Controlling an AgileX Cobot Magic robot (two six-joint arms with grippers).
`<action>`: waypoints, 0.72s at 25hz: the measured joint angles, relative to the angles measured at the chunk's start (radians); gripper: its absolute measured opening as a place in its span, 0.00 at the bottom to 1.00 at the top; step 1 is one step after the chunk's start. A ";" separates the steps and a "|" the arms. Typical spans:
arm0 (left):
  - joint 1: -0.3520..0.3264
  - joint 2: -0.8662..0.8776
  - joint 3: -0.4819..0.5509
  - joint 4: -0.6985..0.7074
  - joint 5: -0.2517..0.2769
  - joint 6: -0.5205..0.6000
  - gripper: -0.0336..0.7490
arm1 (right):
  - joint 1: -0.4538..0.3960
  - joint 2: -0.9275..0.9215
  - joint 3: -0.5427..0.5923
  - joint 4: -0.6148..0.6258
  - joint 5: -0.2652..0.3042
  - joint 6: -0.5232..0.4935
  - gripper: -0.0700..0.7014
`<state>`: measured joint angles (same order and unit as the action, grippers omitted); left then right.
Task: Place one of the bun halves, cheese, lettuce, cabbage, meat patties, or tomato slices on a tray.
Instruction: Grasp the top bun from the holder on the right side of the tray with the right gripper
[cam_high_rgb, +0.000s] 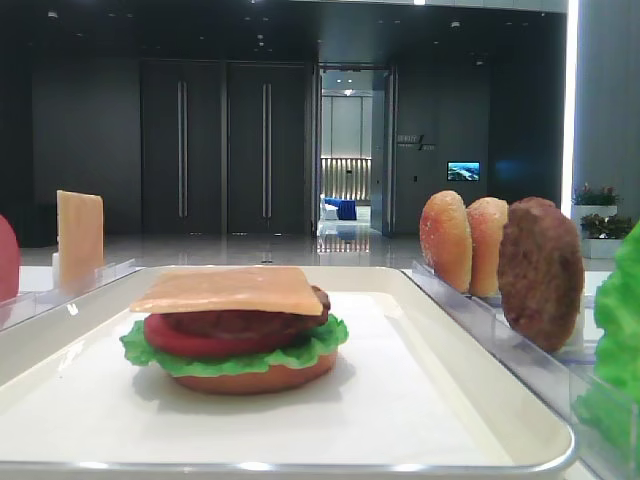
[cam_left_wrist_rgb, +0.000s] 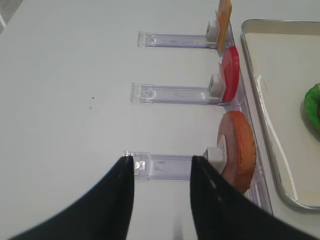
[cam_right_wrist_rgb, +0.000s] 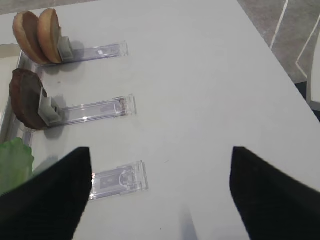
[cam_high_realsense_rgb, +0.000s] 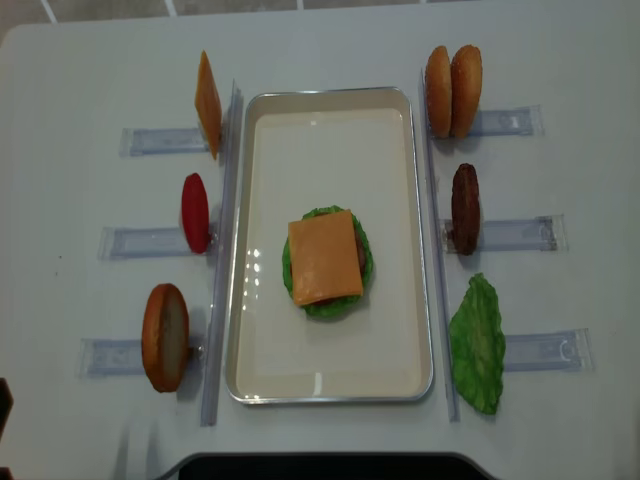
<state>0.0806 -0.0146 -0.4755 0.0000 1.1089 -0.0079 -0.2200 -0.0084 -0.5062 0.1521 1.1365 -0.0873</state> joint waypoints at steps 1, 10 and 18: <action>0.000 0.000 0.000 0.000 0.000 0.000 0.41 | 0.000 0.000 0.000 0.000 0.000 0.000 0.79; 0.000 0.000 0.000 0.000 0.000 0.000 0.34 | 0.000 0.000 0.000 0.000 0.000 0.000 0.79; 0.000 0.000 0.000 0.000 0.000 0.000 0.26 | 0.000 0.000 0.000 0.000 -0.002 0.000 0.79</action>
<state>0.0806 -0.0146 -0.4755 0.0000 1.1089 -0.0079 -0.2200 -0.0084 -0.5062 0.1521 1.1345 -0.0873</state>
